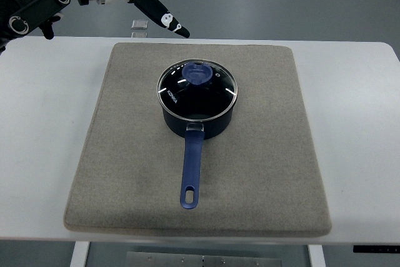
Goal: Open pot lid and place left with left hand
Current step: 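Raise the left hand and swing it over toward the pot lid, then lower the left hand onto the blue knob of the glass lid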
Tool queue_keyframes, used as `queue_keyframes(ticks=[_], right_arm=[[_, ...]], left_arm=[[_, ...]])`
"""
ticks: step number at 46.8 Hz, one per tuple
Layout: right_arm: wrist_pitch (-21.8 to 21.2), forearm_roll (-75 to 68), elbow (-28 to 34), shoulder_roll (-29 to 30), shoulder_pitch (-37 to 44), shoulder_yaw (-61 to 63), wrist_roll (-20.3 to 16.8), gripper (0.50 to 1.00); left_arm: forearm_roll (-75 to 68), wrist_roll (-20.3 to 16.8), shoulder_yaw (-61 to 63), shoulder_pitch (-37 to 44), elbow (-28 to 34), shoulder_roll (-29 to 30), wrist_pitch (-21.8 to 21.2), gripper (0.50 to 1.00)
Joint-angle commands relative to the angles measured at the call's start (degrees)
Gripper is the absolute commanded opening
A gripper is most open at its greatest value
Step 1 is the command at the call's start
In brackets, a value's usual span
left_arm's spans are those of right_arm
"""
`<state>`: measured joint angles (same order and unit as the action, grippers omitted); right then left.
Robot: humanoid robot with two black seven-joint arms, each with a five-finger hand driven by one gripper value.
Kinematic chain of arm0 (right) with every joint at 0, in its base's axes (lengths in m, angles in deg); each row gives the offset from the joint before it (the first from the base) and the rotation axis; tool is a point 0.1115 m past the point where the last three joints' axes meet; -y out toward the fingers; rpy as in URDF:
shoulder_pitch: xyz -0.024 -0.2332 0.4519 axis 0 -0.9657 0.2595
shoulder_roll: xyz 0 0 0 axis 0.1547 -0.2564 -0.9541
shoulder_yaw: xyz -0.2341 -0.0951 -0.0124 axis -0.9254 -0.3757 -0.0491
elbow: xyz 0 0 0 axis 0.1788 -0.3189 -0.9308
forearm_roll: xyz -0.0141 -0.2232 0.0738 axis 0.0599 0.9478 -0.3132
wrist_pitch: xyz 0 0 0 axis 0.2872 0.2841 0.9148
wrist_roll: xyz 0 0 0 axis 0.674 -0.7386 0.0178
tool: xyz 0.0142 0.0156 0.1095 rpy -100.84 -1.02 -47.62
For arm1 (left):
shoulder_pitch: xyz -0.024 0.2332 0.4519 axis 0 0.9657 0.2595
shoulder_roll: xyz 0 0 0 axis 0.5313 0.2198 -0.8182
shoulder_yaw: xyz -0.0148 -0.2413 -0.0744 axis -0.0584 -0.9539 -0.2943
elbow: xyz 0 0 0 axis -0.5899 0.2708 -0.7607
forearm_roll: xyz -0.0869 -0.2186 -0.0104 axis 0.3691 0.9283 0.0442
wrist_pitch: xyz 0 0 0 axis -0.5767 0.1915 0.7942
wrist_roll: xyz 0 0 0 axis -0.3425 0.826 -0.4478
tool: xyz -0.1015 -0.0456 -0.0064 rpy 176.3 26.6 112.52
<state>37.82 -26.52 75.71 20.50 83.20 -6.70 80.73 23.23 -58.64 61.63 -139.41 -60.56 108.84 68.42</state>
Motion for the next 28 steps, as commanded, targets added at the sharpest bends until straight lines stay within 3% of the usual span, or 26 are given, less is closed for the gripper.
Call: queue_keyframes(ticks=[1, 14, 28], right_arm=[[0.0, 0.0, 0.0, 0.0, 0.0, 0.0, 0.0, 0.917], [0.0, 0.0, 0.0, 0.0, 0.0, 0.0, 0.0, 0.915], [0.0, 0.0, 0.0, 0.0, 0.0, 0.0, 0.0, 0.917]], left_arm=[[-6.1, 0.0, 0.0, -1.3, -2.8, 0.8, 0.0, 0.979], [-25.0, 0.0, 0.0, -3.9, -7.6, 1.3, 0.0, 0.975], [-30.2, 0.0, 7.4, -10.3, -12.8, 1.4, 0.0, 0.975]])
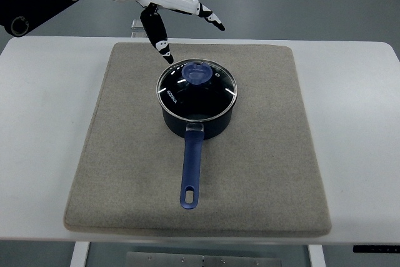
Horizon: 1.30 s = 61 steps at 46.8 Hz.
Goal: Open pot lid and place left with left hand
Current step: 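Lower the left hand onto the blue knob of the glass lid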
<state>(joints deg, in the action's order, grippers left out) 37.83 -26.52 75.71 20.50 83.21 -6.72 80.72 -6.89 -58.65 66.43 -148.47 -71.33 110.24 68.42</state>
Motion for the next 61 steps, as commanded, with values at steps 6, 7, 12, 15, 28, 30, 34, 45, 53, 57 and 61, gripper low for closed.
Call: queue_keyframes(ticks=[6, 7, 12, 15, 28, 30, 34, 45, 53, 57, 61], right_arm=[[0.0, 0.0, 0.0, 0.0, 0.0, 0.0, 0.0, 0.917], [0.0, 0.0, 0.0, 0.0, 0.0, 0.0, 0.0, 0.917], [0.0, 0.0, 0.0, 0.0, 0.0, 0.0, 0.0, 0.917], [0.0, 0.0, 0.0, 0.0, 0.0, 0.0, 0.0, 0.917], [-0.1, 0.0, 0.0, 0.0, 0.0, 0.0, 0.0, 0.917], [-0.1, 0.0, 0.0, 0.0, 0.0, 0.0, 0.0, 0.917], [-0.1, 0.0, 0.0, 0.0, 0.0, 0.0, 0.0, 0.917], [0.0, 0.0, 0.0, 0.0, 0.0, 0.0, 0.0, 0.917], [0.0, 0.0, 0.0, 0.0, 0.0, 0.0, 0.0, 0.915], [-0.1, 0.0, 0.0, 0.0, 0.0, 0.0, 0.0, 0.915], [0.0, 0.0, 0.0, 0.0, 0.0, 0.0, 0.0, 0.917]], left_arm=[[-0.2, 0.0, 6.9, -4.2, -5.7, 0.1, 0.0, 0.975], [-0.2, 0.0, 7.5, -4.5, -5.9, 0.0, 0.0, 0.975], [-0.3, 0.0, 9.9, -6.2, -6.5, -0.1, 0.0, 0.975], [-0.5, 0.0, 11.4, -7.0, -6.5, -0.5, 0.0, 0.975], [-2.2, 0.0, 13.0, -8.2, -4.4, -3.5, 0.0, 0.975], [-2.2, 0.0, 13.0, -8.1, -3.6, -4.0, 0.0, 0.975], [-2.3, 0.0, 13.1, -8.0, -2.2, -4.9, 0.1, 0.975], [-1.3, 0.0, 14.3, -8.0, 2.8, -8.2, 4.6, 0.973], [-1.0, 0.0, 13.8, -8.1, 3.5, -8.0, 4.9, 0.971], [-1.0, 0.0, 13.8, -8.2, 2.8, -7.5, 4.9, 0.971], [-0.9, 0.0, 13.8, -8.4, 1.8, -7.5, 4.9, 0.973]])
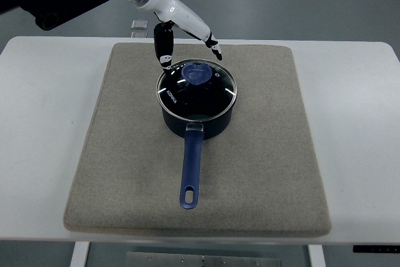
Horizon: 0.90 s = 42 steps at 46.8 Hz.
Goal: Open pot lid and place left with left hand
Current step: 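Lower the left hand onto the blue knob of the glass lid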
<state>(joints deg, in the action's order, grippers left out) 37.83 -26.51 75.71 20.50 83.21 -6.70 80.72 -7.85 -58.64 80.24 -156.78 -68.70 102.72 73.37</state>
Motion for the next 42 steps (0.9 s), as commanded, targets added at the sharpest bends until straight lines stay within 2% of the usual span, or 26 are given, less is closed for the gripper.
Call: queue_keyframes(ticks=[1, 13, 42], right_arm=[[0.0, 0.0, 0.0, 0.0, 0.0, 0.0, 0.0, 0.917], [0.0, 0.0, 0.0, 0.0, 0.0, 0.0, 0.0, 0.917], [0.0, 0.0, 0.0, 0.0, 0.0, 0.0, 0.0, 0.917]], left_arm=[[0.0, 0.0, 0.0, -0.1, -1.3, 0.1, 0.0, 0.973], [0.0, 0.0, -0.1, 0.3, -4.4, 0.1, 0.0, 0.973], [0.0, 0.0, 0.1, 0.7, -2.9, 0.3, 0.0, 0.986]])
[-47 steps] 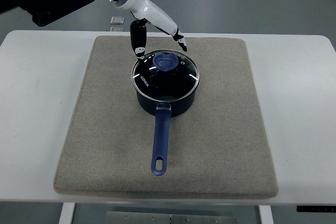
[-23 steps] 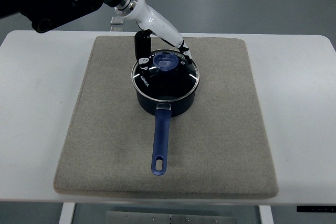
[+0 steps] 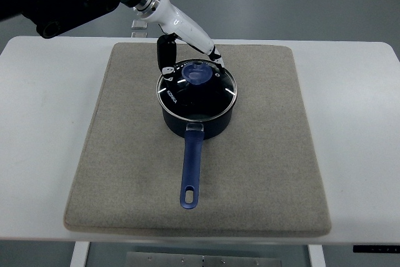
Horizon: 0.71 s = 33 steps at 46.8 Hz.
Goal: Open pot lid and place left with left hand
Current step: 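Lower the left hand onto the blue knob of the glass lid, then close the left hand fingers around the blue lid knob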
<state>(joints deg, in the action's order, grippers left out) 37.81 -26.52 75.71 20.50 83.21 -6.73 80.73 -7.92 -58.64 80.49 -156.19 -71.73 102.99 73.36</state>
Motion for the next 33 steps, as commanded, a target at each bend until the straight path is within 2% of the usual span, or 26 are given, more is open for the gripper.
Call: queue_keyframes(ticks=[1, 33], right_arm=[[0.0, 0.0, 0.0, 0.0, 0.0, 0.0, 0.0, 0.917], [0.0, 0.0, 0.0, 0.0, 0.0, 0.0, 0.0, 0.917]], left_arm=[[0.1, 0.0, -0.2, 0.1, 0.2, 0.0, 0.0, 0.988], [-0.9, 0.0, 0.2, 0.8, 0.3, 0.4, 0.0, 0.986]])
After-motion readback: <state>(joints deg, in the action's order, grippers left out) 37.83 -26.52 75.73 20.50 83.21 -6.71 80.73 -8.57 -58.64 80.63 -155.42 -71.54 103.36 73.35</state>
